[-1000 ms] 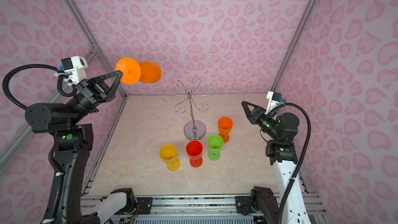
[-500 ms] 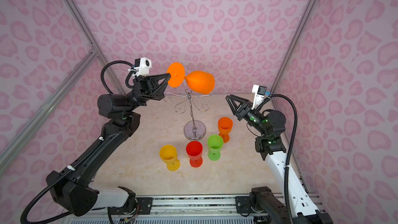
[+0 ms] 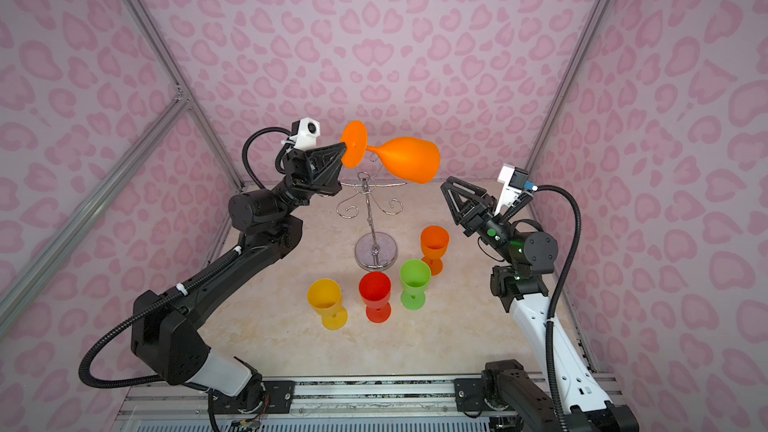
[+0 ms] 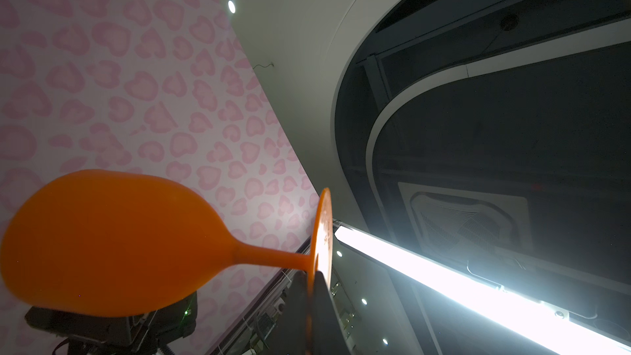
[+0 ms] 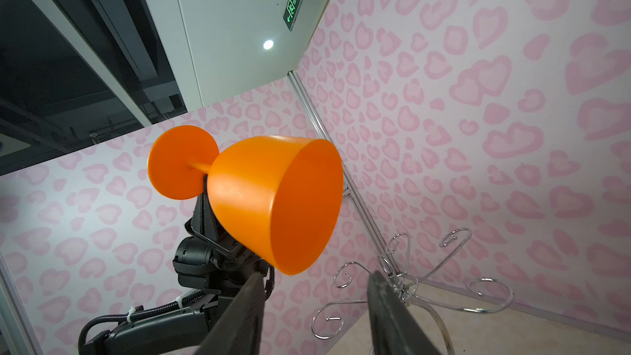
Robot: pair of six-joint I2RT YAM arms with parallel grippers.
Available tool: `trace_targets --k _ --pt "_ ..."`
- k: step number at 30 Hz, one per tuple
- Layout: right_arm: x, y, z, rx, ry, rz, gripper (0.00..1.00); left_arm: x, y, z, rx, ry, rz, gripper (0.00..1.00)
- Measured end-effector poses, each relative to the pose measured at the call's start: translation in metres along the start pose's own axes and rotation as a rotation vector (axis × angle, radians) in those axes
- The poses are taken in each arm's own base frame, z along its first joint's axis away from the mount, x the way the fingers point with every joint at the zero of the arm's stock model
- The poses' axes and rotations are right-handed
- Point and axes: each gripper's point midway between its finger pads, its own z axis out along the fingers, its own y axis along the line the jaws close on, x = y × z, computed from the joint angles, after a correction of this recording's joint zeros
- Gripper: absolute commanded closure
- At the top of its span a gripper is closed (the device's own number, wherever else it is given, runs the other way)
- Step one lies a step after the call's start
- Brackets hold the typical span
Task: Take the wine glass off the wine glass rack
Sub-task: 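Raise the orange glass with the left gripper while the right gripper reaches toward it, then close the right gripper on the orange glass bowl and open the left gripper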
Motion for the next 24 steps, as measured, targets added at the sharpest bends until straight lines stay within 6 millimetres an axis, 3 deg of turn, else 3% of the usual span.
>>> trace_targets --k 6,20,24 --pt "-0.002 0.002 0.001 -0.04 -0.023 0.014 0.49 -0.003 0.024 -0.007 -0.022 -0.017 -0.062 0.97" --pt "0.01 0.019 0.017 -0.172 0.018 0.051 0.5 0.0 0.033 -0.007 -0.002 -0.02 -0.114 0.97" --pt "0.014 0.023 0.023 -0.207 0.037 0.061 0.55 0.002 0.035 -0.006 0.001 -0.017 -0.126 0.97"
